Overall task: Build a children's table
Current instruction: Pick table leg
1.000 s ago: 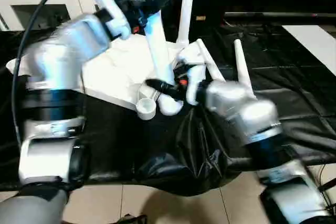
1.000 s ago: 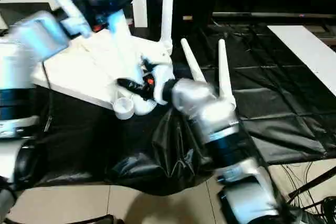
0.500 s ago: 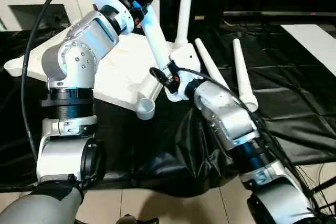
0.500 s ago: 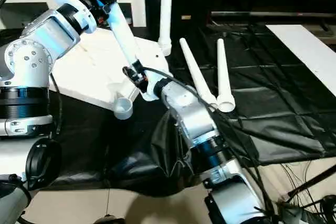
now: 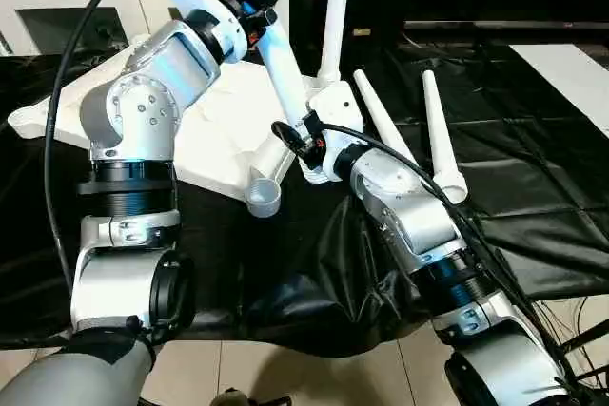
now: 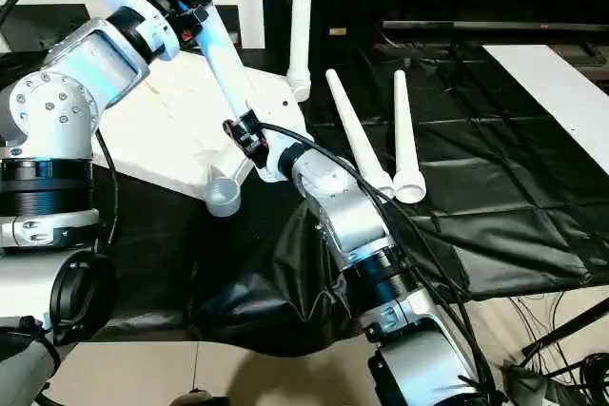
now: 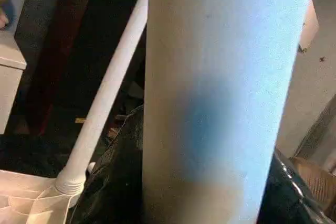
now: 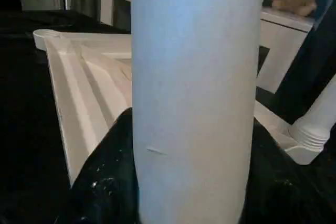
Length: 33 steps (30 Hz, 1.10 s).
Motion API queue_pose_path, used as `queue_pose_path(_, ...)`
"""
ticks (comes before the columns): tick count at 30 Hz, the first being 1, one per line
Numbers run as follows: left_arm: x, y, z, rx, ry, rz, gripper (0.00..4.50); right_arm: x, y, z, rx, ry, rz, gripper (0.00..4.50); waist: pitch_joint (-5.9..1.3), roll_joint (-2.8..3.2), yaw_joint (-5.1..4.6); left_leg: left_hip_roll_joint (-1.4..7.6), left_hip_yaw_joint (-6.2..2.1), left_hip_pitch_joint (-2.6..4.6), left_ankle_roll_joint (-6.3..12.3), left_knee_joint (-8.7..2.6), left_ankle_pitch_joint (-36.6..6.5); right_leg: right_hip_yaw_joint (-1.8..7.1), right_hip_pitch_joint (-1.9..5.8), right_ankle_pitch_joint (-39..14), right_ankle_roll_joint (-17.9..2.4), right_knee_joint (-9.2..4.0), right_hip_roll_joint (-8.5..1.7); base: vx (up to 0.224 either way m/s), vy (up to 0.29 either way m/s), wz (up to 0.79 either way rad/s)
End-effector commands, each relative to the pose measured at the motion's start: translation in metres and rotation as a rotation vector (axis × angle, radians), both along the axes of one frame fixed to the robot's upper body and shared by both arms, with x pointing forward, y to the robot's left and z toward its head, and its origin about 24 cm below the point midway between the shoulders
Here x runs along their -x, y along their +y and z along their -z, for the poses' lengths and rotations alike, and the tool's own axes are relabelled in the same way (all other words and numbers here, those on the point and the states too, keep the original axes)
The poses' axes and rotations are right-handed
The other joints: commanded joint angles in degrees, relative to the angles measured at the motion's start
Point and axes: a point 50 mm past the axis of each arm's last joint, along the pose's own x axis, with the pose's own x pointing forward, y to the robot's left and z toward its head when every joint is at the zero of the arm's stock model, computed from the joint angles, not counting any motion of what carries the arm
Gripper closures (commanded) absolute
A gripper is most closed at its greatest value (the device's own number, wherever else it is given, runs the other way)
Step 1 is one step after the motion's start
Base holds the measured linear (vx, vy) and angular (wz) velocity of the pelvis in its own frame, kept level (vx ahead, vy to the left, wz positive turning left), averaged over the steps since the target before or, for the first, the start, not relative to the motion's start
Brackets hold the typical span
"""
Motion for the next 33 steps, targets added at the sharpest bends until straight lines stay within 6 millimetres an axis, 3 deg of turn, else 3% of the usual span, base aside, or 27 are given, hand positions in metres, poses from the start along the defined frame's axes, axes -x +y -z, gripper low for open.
queue_pose_path(1, 0.004, 0.001, -0.009, 0.012, -0.032, 0.024, 2.82, -0.003, 0.000, -0.008, -0.008, -0.022, -0.014, 2.07, -4.47, 0.76, -0.12, 0.13, -0.12, 1.14, -3.09, -3.34, -10.47, 2.07, 3.44, 0.65, -10.19, -3.94, -3.10, 0.000, 0.000, 0.00)
queue_pose_path(5, 0.008, 0.001, -0.010, -0.057, -0.049, 0.113, 2.83, -0.002, -0.002, -0.016, -0.096, 0.023, -0.095, 1.84, -4.50, 0.81, -0.11, 0.21, -0.13, 1.20, -2.45, -3.37, -10.58, 2.08, 3.37, 0.39, -10.53, -3.90, -3.13, 0.000, 0.000, 0.00)
queue_pose_path(6, 0.016, -0.004, -0.009, -0.127, -0.062, 0.224, 2.84, 0.002, -0.003, -0.020, -0.143, 0.088, -0.200, 1.72, -4.45, 0.54, -0.18, 0.09, -0.07, 1.30, -1.92, -3.39, -10.65, 2.04, 3.49, 0.65, -10.93, -3.91, -2.91, 0.000, 0.000, 0.00)
queue_pose_path(9, 0.024, -0.007, -0.006, -0.192, -0.073, 0.327, 2.84, 0.006, -0.007, -0.023, -0.144, 0.159, -0.301, 1.49, -4.47, 0.87, -0.03, 0.43, -0.14, 1.33, -1.24, -3.37, -9.70, 1.99, 3.39, 2.50, -12.12, -3.60, -2.96, 0.000, 0.000, 0.00)
queue_pose_path(17, 0.035, -0.001, -0.014, -0.190, -0.092, 0.522, 2.84, 0.029, -0.028, -0.030, -0.100, 0.344, -0.649, 1.45, -4.27, 0.47, 0.25, 0.21, -0.04, 1.11, -1.92, -3.36, -10.52, 2.08, 3.72, -1.70, -11.53, -4.04, -3.19, 0.000, 0.000, 0.00)
queue_pose_path(25, 0.039, 0.003, -0.019, -0.119, -0.104, 0.609, 2.84, 0.037, -0.031, -0.031, -0.093, 0.411, -0.715, 1.45, -4.48, 0.51, 0.33, 0.27, 0.01, 1.14, -2.13, -3.21, -9.39, 1.99, 3.51, -0.65, -12.67, -3.84, -3.18, 0.000, 0.000, 0.00)
queue_pose_path(33, 0.032, 0.007, -0.022, -0.030, -0.051, 0.578, 2.84, 0.038, -0.030, -0.036, -0.133, 0.466, -0.723, 1.45, -4.43, 0.30, 0.58, 0.19, -0.01, 1.06, -2.43, -3.23, -9.19, 2.00, 3.58, -1.62, -12.00, -4.01, -3.24, 0.000, 0.000, 0.00)
